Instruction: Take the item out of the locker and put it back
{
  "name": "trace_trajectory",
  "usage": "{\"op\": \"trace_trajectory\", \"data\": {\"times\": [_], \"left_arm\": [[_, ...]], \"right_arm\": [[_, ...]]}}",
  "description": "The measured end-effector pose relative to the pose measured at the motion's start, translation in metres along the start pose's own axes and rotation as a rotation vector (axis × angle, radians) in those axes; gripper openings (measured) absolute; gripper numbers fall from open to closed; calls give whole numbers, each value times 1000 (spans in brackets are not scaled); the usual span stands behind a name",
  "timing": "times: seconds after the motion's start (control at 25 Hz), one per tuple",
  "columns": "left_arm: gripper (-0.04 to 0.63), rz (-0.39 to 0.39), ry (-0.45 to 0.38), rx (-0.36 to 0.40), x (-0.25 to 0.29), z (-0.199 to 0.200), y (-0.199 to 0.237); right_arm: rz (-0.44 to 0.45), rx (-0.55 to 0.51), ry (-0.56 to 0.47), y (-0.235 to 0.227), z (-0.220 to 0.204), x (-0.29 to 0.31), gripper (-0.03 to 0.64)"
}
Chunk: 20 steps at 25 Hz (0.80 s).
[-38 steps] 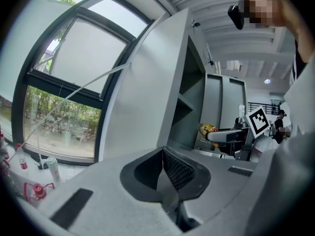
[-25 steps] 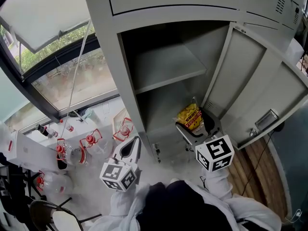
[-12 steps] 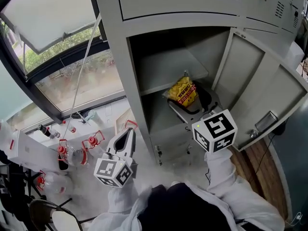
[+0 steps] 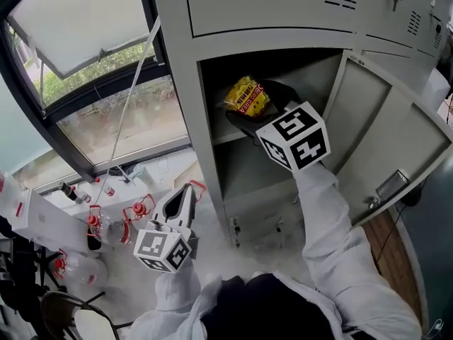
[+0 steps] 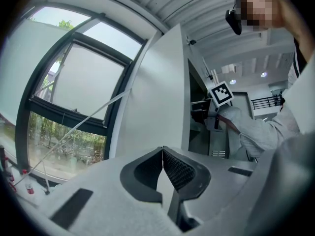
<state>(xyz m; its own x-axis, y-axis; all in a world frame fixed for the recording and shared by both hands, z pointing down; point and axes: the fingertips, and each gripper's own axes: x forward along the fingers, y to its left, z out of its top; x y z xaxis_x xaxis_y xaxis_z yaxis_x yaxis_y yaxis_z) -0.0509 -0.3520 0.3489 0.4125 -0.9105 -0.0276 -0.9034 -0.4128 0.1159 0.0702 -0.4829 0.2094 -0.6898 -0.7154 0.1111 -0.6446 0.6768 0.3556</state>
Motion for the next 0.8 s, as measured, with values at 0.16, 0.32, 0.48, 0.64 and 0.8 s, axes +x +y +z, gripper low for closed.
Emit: {"op": "trace_trajectory", "data": {"times": [0.16,0.32,0.48,0.64,0.8], "left_arm": [[9,12,-1,-3,-2,0,3],[9,28,-6,-1,-4,1,8],[8,43,-5,0,-5,1,12],[9,50,-9,-4,-3,2,14],[8,40,-9,4,0,1,10]], "right_arm": [[46,-30,67,-7,-4,28,373],[112,-21,132,-11,-12,52,373],[166,5,180,-15,-15,70,373],[200,22,262,-12,-24,78,373],[247,3,343,-5,-35,80,376]]}}
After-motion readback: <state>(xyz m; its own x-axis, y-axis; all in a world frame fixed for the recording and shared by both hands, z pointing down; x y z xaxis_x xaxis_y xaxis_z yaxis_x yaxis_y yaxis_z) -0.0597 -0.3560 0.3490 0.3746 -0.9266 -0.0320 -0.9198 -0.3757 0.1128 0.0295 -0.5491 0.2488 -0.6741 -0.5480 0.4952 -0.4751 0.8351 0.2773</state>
